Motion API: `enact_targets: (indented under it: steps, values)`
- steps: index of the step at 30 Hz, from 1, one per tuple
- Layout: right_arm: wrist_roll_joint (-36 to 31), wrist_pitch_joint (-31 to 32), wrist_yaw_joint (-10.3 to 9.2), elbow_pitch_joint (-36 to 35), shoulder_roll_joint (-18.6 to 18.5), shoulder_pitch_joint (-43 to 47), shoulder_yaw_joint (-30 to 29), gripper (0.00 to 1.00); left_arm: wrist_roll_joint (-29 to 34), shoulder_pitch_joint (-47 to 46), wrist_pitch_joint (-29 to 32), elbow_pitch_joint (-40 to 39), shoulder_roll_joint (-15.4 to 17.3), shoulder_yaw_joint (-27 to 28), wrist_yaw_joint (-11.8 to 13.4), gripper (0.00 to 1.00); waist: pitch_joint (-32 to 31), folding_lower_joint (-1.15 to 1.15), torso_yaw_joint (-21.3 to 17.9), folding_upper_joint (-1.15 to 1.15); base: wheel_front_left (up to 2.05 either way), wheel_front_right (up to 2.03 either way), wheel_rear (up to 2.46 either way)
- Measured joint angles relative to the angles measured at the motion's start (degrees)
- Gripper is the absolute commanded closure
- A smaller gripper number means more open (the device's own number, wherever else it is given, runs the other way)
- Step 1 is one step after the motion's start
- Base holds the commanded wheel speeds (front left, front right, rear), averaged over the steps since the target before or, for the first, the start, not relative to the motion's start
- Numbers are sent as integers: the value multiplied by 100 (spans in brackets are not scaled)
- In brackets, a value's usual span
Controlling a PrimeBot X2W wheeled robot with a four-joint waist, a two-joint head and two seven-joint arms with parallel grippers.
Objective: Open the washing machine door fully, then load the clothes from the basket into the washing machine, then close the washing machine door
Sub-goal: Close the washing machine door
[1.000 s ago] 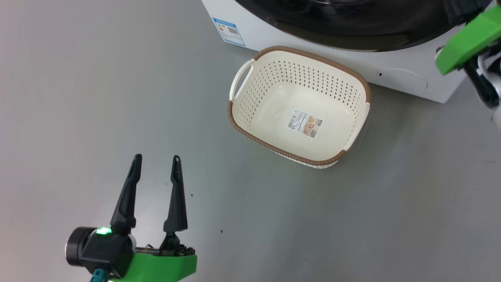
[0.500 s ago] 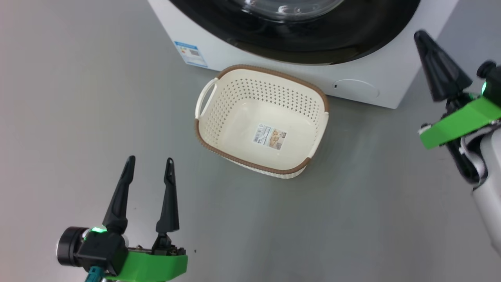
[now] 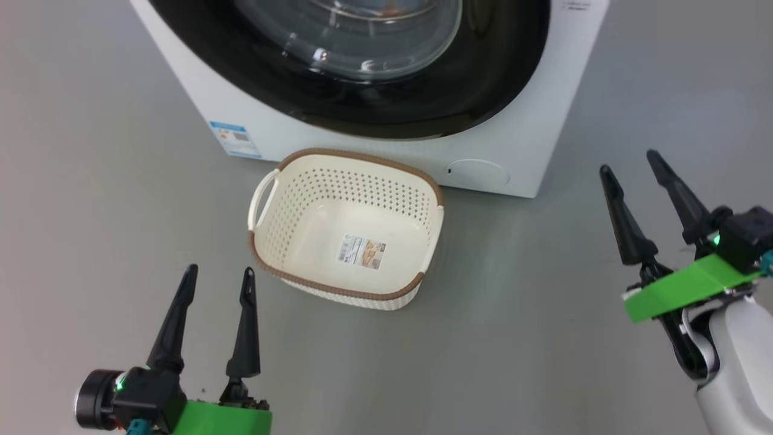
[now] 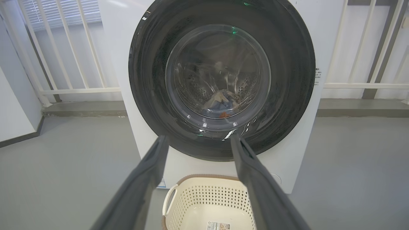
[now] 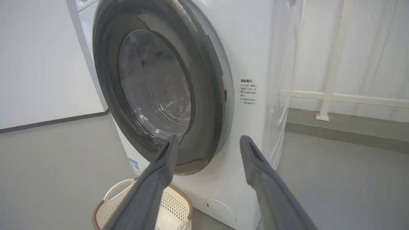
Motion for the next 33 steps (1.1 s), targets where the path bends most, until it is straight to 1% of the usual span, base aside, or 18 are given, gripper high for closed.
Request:
enact_targets:
  steps: [4,10,18,19,28,33]
  values:
    - [-104,1,0,-134,149,486,-253,0,2,99,0,86,62,84,-49,0,-177,0,-202,0,0,0,0]
    - [-338,1,0,-344,471,1264,-681,0,8,335,0,237,153,152,-146,0,-473,0,-489,0,0,0,0]
    - [-523,1,0,-658,854,2267,-1027,0,-12,717,0,331,248,264,-147,0,-841,0,-919,0,0,0,0]
    - [-665,1,0,-753,915,2458,-1102,0,-14,751,0,341,282,289,-147,0,-911,0,-1024,0,0,0,0]
    - [-804,1,0,-1111,1226,3136,-1245,0,-105,968,20,368,349,338,-141,0,-1235,0,-1373,0,0,0,0]
    - [-871,11,0,-1304,1343,3290,-1282,0,-172,1044,81,360,369,344,-141,0,-1335,0,-1516,0,0,0,0]
